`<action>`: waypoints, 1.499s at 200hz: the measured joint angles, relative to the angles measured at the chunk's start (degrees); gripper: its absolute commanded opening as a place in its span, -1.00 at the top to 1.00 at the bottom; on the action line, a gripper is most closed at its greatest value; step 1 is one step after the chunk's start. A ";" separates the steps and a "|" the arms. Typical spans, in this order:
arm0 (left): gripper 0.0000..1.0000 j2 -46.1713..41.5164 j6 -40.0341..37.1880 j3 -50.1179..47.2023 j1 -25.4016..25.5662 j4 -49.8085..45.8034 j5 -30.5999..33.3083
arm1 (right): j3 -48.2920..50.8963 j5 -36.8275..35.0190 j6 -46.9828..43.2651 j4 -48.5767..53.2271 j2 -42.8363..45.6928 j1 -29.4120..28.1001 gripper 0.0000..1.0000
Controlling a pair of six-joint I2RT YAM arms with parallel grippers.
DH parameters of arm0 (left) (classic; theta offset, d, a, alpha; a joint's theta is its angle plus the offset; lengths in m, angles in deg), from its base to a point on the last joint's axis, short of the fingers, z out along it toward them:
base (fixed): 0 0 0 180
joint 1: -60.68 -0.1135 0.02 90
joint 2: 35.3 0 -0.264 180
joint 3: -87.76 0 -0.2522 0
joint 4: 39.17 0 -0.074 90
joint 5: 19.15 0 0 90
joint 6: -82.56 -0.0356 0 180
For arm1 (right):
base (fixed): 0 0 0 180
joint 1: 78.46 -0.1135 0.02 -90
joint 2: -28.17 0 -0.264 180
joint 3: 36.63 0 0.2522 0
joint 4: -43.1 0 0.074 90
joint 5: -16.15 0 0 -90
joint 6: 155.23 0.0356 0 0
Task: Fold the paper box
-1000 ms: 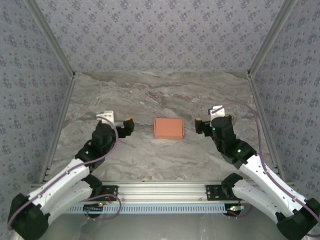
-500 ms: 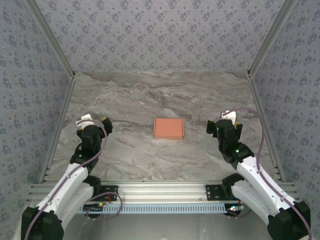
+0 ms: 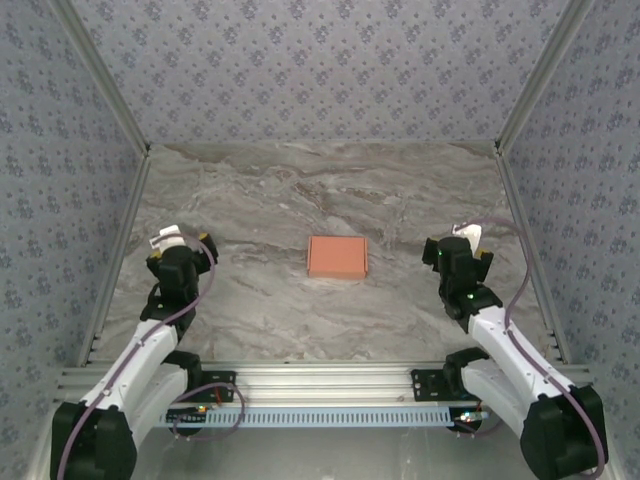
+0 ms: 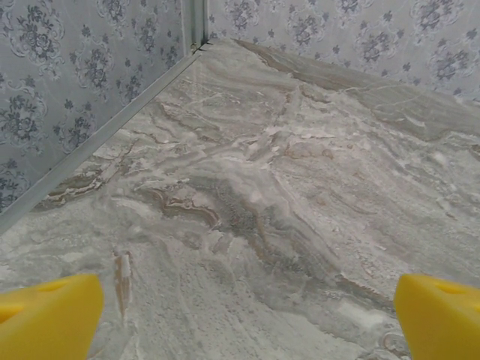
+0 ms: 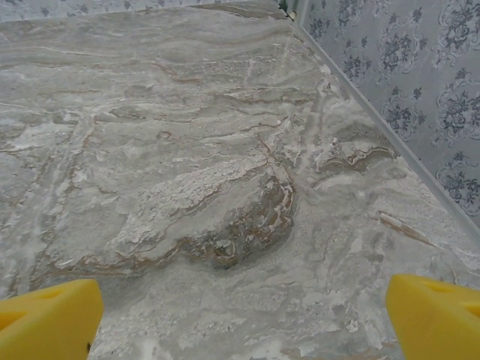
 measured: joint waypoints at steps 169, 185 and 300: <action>-0.98 30.69 -10.88 1.60 -10.05 28.74 -14.67 | -1.88 13.14 -11.87 -29.40 -29.88 8.74 -0.98; -0.99 30.69 -10.82 1.60 -11.82 29.22 -16.20 | -1.27 13.16 -13.46 -33.48 -30.32 8.76 -0.98; -0.98 42.75 -13.53 3.65 -11.37 38.23 -21.29 | 3.13 21.16 -15.17 -48.61 -36.70 14.62 -0.98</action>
